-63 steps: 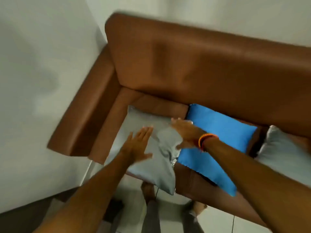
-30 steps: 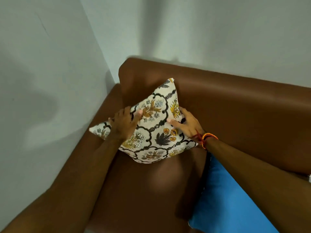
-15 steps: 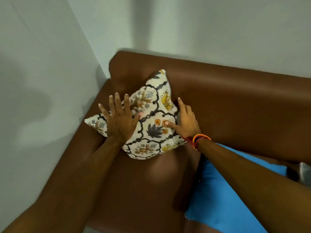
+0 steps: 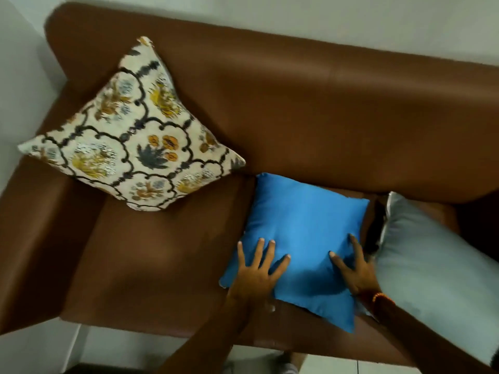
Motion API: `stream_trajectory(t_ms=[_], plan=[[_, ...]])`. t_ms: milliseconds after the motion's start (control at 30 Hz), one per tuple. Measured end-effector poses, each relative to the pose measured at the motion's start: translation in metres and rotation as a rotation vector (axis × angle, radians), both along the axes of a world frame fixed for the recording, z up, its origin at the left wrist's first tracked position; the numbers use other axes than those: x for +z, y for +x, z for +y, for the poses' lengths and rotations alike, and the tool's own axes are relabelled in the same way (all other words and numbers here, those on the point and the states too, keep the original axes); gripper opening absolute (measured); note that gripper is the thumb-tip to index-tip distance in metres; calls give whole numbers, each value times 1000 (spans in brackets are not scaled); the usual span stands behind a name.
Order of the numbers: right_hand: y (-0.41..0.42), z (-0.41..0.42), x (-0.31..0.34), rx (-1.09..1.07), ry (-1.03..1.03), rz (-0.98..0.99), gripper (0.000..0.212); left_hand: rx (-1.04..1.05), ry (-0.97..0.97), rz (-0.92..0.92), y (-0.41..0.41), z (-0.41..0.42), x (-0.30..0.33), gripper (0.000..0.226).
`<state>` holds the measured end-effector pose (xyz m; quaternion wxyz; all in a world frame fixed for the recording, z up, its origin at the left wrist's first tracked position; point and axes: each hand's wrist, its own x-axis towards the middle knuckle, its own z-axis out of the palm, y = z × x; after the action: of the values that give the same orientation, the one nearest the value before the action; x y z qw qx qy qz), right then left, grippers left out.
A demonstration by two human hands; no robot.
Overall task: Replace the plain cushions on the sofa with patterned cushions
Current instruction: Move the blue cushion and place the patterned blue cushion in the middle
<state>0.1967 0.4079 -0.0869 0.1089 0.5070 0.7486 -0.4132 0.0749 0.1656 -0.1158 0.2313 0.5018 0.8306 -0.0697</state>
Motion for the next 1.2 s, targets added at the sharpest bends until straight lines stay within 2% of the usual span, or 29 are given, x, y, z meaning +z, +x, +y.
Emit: stream_trajectory(t_ms=[33,67,100,167,200,233,300,333,400,467,533,600,667,733,800,867,967,1000,1067,1100,1167,1200], plan=[[8,3,-7,-133,-111,69,81,49,-6,11,10,8,-8,132],[16,7,-15,-232,-217,124,77,109,26,22,20,20,-18,120],[17,9,-20,-297,-288,157,72,163,58,39,25,27,-24,99],[16,13,-23,-374,-303,173,65,290,100,3,28,37,-31,57],[14,17,-23,-411,-278,170,62,323,98,-44,28,41,-32,53],[12,22,-18,-434,-248,164,58,333,105,-64,27,43,-26,54],[2,28,-7,-448,-196,143,50,241,129,-29,22,38,-10,83],[-7,33,7,-460,-189,155,51,172,163,-24,14,37,3,99],[-28,41,38,-506,-243,221,60,84,278,-37,-12,34,32,111],[-52,47,65,-542,-353,324,70,77,367,-90,-40,32,65,109],[-76,54,92,-559,-336,386,68,84,450,-145,-69,39,101,100],[-98,60,120,-504,-186,342,54,79,547,-175,-103,55,135,90],[-120,65,141,-340,-18,306,38,81,605,-150,-142,76,158,78],[-138,71,156,-146,151,416,31,143,589,-55,-177,99,170,70],[-155,81,162,103,261,554,46,345,572,-14,-204,122,171,58],[-170,98,156,358,285,515,75,484,563,1,-219,143,167,53],[-183,121,137,463,191,327,121,502,499,40,-230,159,154,57],[-184,124,129,449,129,317,127,484,509,9,-230,159,149,58],[-184,128,116,355,42,360,125,414,583,-138,-229,155,143,66],[-183,128,111,306,40,386,122,365,594,-181,-228,154,142,78],[-186,126,106,261,76,429,116,297,531,-107,-230,156,137,100],[-190,125,107,266,102,450,112,308,497,-45,-233,158,136,104]])
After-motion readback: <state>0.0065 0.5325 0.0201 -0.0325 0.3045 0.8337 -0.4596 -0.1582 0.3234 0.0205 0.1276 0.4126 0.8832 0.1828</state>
